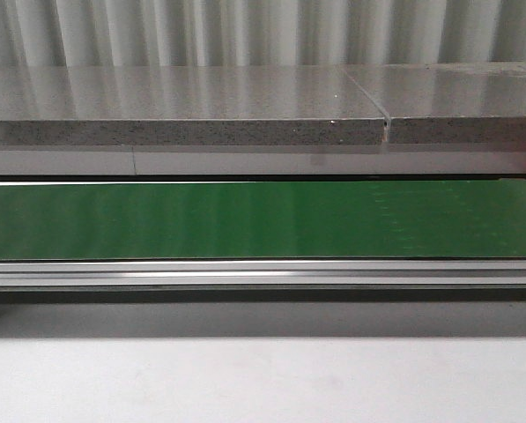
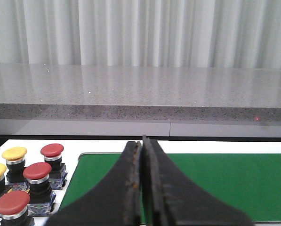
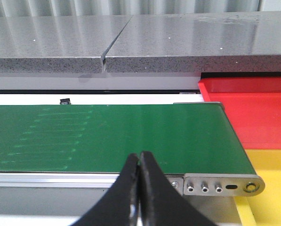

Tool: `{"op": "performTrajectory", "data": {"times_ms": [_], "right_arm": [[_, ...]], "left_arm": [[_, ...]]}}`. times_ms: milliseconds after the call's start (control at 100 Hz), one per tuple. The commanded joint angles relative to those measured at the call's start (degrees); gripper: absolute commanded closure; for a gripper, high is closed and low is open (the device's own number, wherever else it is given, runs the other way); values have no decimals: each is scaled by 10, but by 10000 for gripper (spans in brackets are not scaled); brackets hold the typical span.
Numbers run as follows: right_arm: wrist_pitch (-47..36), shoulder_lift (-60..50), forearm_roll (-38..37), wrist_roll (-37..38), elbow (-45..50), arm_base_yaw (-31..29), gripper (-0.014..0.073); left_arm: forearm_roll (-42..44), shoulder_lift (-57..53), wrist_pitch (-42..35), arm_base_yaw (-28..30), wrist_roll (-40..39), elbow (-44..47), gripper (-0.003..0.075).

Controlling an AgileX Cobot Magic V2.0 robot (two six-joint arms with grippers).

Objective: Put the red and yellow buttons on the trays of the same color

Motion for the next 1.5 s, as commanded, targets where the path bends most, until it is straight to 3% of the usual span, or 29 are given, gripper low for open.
{"op": "performTrajectory", "data": {"times_ms": [0, 610, 770, 1000, 1130, 1490], "right_arm": [[-46, -9, -5, 1, 0, 1, 661], [-46, -9, -5, 1, 0, 1, 661], [-46, -9, -5, 1, 0, 1, 661], [-46, -9, -5, 1, 0, 1, 661], [-46, -9, -5, 1, 0, 1, 661], [-46, -9, -5, 1, 0, 1, 661]], "left_arm": [[-1, -16, -46, -4, -3, 28, 740], [4, -15, -100, -4, -2, -3, 740], [4, 21, 5, -4, -2, -111, 740], [8, 162, 287, -4, -2, -335, 740], [8, 240, 398, -4, -2, -422, 740], [5, 343, 411, -4, -2, -457, 740]]}}
